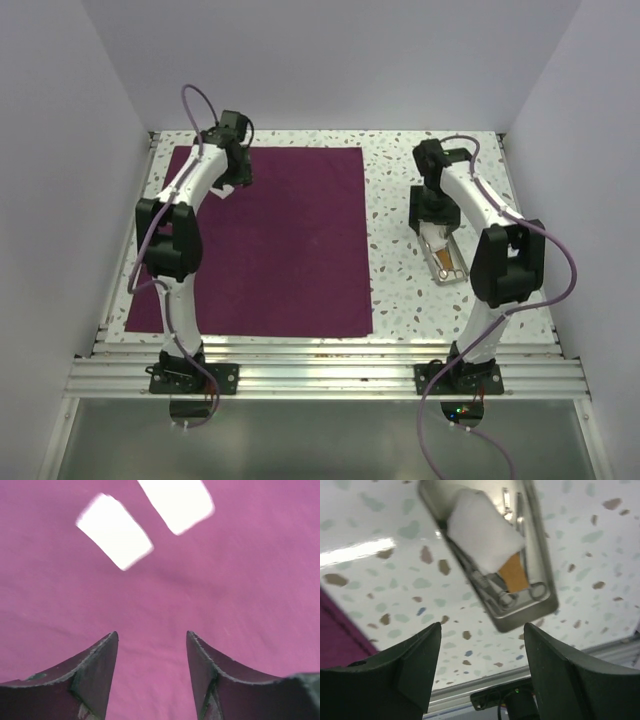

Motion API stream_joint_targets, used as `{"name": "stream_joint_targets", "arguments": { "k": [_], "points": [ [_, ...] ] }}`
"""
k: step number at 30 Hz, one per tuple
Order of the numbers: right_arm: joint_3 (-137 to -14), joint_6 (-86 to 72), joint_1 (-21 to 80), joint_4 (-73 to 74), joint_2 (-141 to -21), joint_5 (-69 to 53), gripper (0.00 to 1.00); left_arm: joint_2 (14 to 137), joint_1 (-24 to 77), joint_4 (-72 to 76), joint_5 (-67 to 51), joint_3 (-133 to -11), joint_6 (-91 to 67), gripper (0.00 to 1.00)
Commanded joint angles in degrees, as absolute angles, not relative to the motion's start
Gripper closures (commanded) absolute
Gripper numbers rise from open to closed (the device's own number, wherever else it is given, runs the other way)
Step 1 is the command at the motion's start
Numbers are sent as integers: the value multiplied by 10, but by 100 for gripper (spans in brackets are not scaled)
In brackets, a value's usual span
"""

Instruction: Prepare the surgical pack

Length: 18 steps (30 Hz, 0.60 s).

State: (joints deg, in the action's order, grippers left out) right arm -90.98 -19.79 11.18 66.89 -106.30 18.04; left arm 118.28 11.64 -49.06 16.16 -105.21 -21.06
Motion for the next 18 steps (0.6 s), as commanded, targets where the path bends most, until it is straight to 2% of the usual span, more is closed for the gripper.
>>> {"name": "stream_joint_targets", "arguments": {
  "k": [1, 4, 9, 18],
  "points": [
    [-940, -179, 115, 640, -1011, 17, 30, 1250, 77, -541, 190, -1154, -215, 42],
    [-957, -188, 127, 642, -1013, 2, 30, 1317, 68, -559, 205, -1225, -223, 47],
    [-926, -192, 134, 626, -1010, -17, 30, 1333, 62, -489, 192, -1202, -236, 58],
    [-891, -185, 136, 622, -1020, -26, 31, 1331, 74, -415, 209, -1162, -240, 56]
  ]
}}
